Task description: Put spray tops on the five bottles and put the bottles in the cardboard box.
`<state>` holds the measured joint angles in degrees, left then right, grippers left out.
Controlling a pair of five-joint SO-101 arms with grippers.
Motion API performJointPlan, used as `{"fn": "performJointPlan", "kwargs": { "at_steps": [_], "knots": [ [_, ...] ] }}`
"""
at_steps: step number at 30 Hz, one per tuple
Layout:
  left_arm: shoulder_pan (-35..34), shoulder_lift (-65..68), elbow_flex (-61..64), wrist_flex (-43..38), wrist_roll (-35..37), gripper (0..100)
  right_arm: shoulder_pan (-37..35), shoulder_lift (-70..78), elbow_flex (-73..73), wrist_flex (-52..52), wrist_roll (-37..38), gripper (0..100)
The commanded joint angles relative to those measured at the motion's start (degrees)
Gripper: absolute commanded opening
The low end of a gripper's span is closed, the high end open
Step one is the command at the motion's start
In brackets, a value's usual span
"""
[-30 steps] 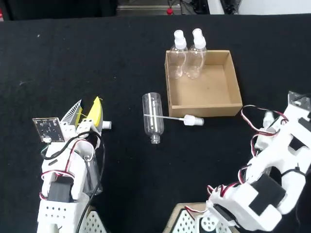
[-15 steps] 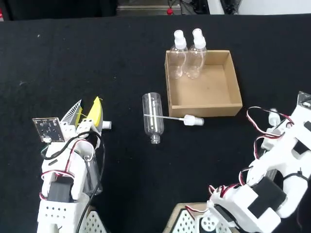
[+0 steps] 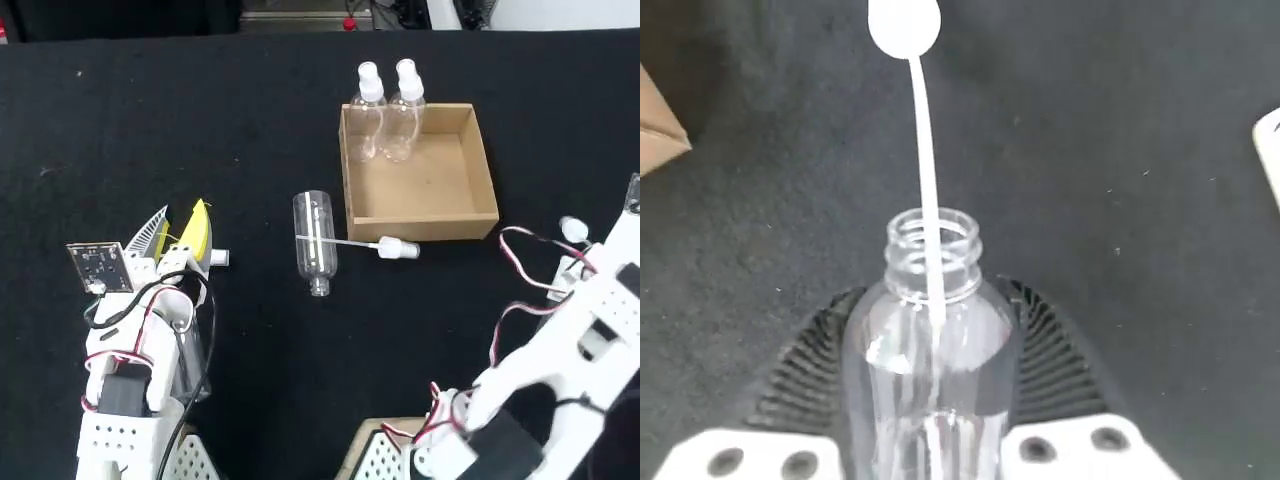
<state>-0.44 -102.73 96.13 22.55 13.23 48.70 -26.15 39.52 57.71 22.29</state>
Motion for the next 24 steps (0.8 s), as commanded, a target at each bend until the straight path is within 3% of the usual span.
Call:
{"fn": "performJointPlan", "kwargs": {
  "at_steps": [1,16,24],
  "knots": [
    [-0.1,-0.4,1.3,0.0,-0.4,17,0.4,-7.4,1.0,-1.3,0.4,1.1],
    [-0.1,-0.4,1.3,0.0,-0.4,17,0.4,-27.5,1.8,8.8,0.1,1.1],
    [-0.1,-0.4,1.3,0.0,-0.4,17,0.4,-31.4,13.1,-4.4,-0.6,1.1]
  ]
}}
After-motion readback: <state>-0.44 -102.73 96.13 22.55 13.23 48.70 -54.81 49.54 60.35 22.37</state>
